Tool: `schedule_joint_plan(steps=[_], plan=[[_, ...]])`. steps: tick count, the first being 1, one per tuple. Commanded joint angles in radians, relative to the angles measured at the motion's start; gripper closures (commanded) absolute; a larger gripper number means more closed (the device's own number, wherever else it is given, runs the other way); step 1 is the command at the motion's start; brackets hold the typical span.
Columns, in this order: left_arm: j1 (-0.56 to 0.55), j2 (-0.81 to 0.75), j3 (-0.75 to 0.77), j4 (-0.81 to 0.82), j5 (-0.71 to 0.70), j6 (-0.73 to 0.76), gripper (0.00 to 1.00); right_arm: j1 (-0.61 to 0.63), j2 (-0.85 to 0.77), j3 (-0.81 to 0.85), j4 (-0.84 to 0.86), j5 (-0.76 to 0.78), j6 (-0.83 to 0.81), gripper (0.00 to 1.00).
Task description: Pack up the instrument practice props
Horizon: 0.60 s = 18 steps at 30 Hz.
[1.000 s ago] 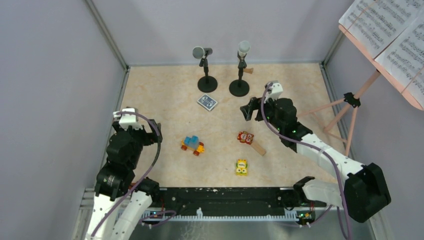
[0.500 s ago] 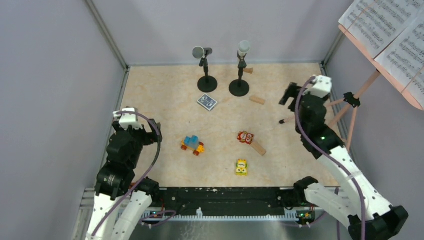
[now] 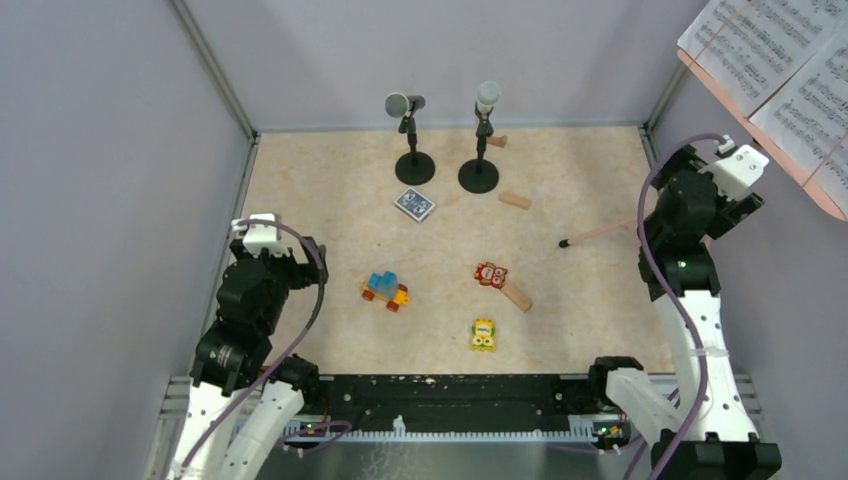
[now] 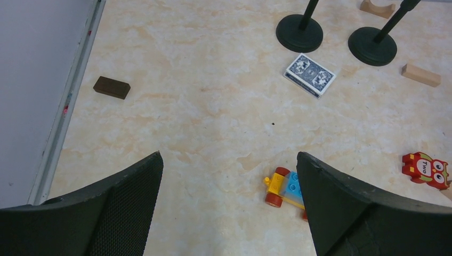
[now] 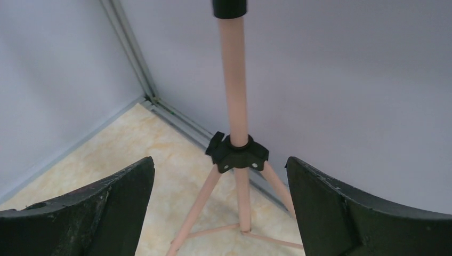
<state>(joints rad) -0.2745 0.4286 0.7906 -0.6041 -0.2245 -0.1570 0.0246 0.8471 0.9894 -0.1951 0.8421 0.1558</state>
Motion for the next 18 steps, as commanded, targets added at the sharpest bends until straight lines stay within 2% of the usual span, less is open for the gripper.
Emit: schedule_joint_plan(steps=[1, 7, 18], plan=[[-0.015, 0.013, 0.000, 0.048, 0.010, 0.008, 0.01, -0.097, 0.036, 0.014, 0.093, -0.009, -0.033, 0.07], [-0.029, 0.023, 0.000, 0.049, 0.017, 0.010, 0.01, -0.186, 0.090, -0.035, 0.252, -0.098, -0.088, 0.07], [-0.038, 0.003, -0.001, 0.049, 0.014, 0.009, 0.01, -0.286, 0.270, -0.005, 0.335, -0.203, -0.028, 0.10]])
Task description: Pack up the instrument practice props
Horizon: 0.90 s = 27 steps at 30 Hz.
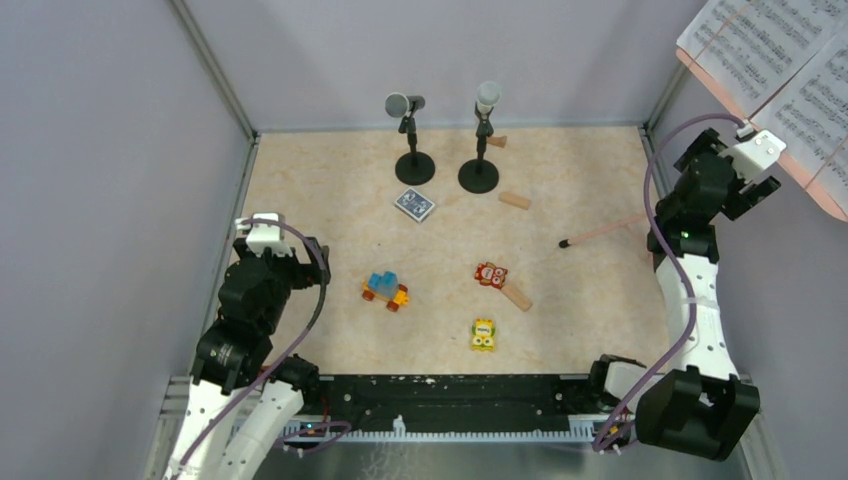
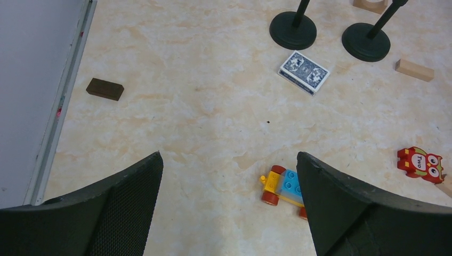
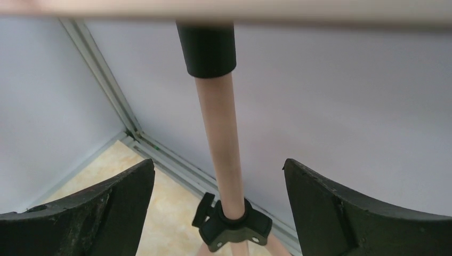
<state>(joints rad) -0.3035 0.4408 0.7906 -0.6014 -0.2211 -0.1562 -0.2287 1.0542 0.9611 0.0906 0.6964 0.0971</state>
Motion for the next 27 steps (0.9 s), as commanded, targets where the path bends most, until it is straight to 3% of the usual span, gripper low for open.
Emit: schedule_joint_plan(steps=[1, 9, 16, 22, 27], plan=[[-0.012, -0.010, -0.001, 0.047, 0.010, 0.008, 0.01, -0.034, 0.083, 0.032, 0.053, -0.061, 0.035, 0.11], [-0.016, -0.023, -0.005, 0.048, 0.011, 0.008, 0.01, -0.043, 0.171, 0.051, 0.091, -0.093, 0.048, 0.17], [-0.016, -0.028, -0.008, 0.053, 0.017, 0.010, 0.01, -0.043, 0.069, -0.095, 0.192, -0.085, 0.050, 0.19], [-0.017, -0.027, -0.009, 0.055, 0.022, 0.012, 0.01, -0.044, -0.046, -0.223, 0.305, -0.094, 0.020, 0.13], [-0.018, -0.027, -0.011, 0.055, 0.022, 0.013, 0.01, -0.042, -0.034, -0.246, 0.322, -0.087, 0.008, 0.12]])
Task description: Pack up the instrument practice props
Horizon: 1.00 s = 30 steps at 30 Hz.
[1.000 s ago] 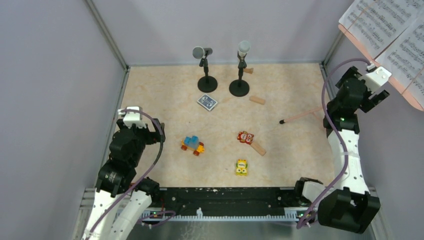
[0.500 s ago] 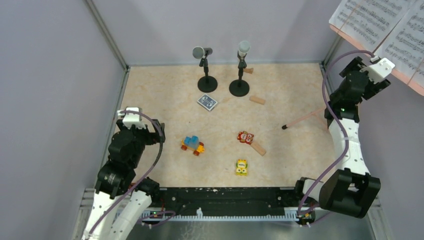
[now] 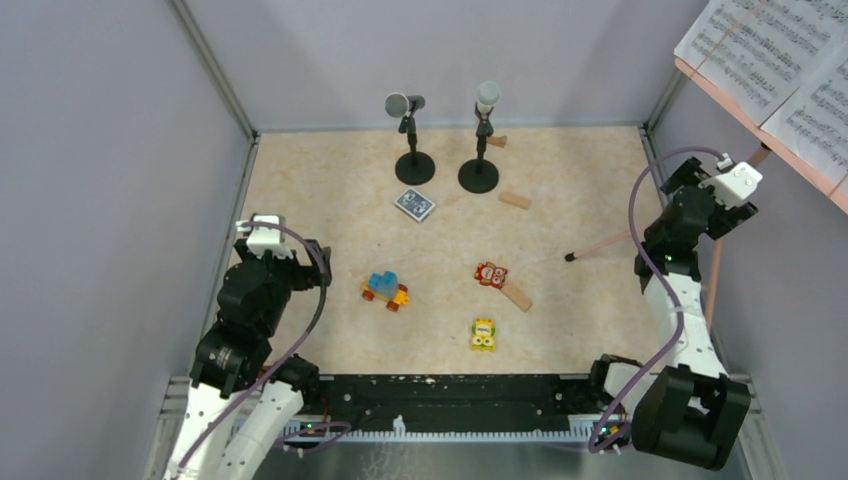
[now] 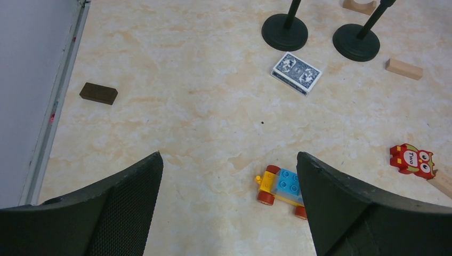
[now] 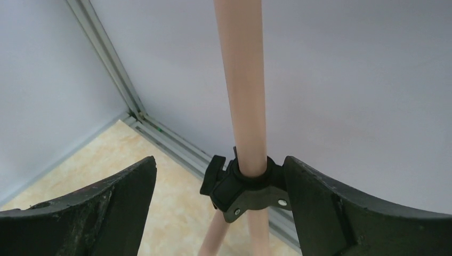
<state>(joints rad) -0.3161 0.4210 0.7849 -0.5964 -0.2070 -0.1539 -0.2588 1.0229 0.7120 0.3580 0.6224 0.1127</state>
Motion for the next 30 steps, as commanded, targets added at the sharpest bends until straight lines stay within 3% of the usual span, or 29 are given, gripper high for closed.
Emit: schedule_joint_plan(steps=[1, 12, 17, 24, 27, 30], plan=[[-0.006, -0.007, -0.005, 0.050, 0.008, 0.011, 0.01, -0.013, 0.004, 0.002, 0.055, -0.010, -0.004, 0.12], [-0.012, -0.005, -0.005, 0.050, 0.006, 0.010, 0.01, -0.013, 0.161, 0.129, 0.078, 0.004, -0.046, 0.16], [-0.014, -0.003, -0.005, 0.051, 0.008, 0.009, 0.01, -0.014, 0.226, 0.174, 0.078, 0.007, -0.068, 0.26], [-0.015, -0.007, -0.007, 0.050, 0.004, 0.009, 0.01, -0.037, 0.280, 0.222, 0.075, 0.009, -0.078, 0.31], [-0.014, -0.005, -0.007, 0.052, 0.007, 0.010, 0.01, -0.046, 0.281, 0.240, 0.073, 0.016, -0.082, 0.31], [-0.017, -0.002, -0.007, 0.052, 0.008, 0.011, 0.01, -0.055, 0.283, 0.264, 0.061, 0.025, -0.073, 0.24]])
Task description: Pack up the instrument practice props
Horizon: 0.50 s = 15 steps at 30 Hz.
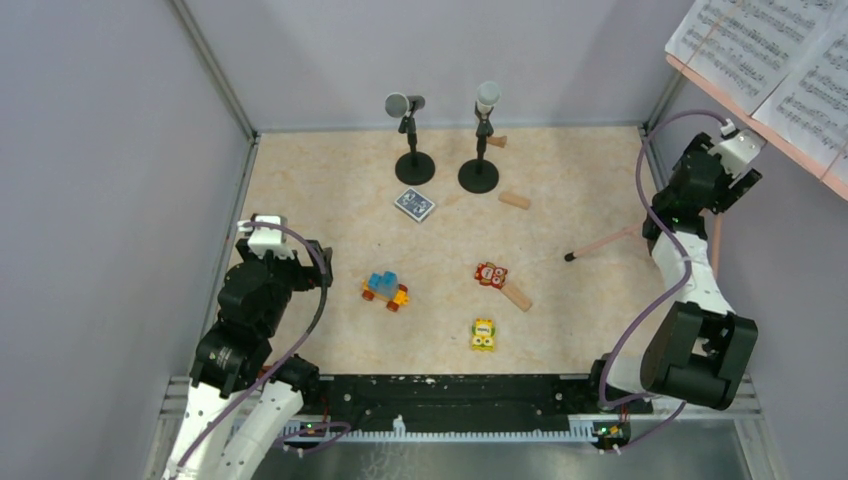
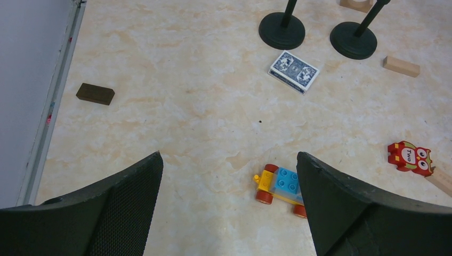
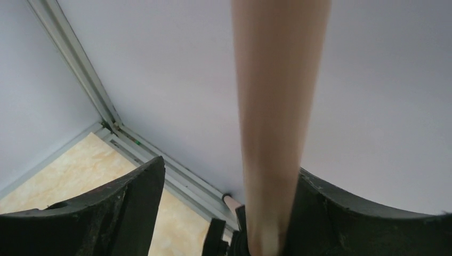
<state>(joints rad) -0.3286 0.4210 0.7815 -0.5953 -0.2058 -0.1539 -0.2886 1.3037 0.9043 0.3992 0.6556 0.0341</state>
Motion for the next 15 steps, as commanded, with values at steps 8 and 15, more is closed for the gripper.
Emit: schedule_joint_plan(steps=[8, 15], plan=[[-0.004, 0.001, -0.006, 0.051, 0.006, 0.011, 0.01, -0.041, 0.035, 0.150, -0.032, 0.039, 0.021, 0.29], [-0.005, 0.001, -0.006, 0.052, 0.007, 0.011, 0.01, -0.063, 0.046, 0.131, -0.050, 0.051, 0.056, 0.40]])
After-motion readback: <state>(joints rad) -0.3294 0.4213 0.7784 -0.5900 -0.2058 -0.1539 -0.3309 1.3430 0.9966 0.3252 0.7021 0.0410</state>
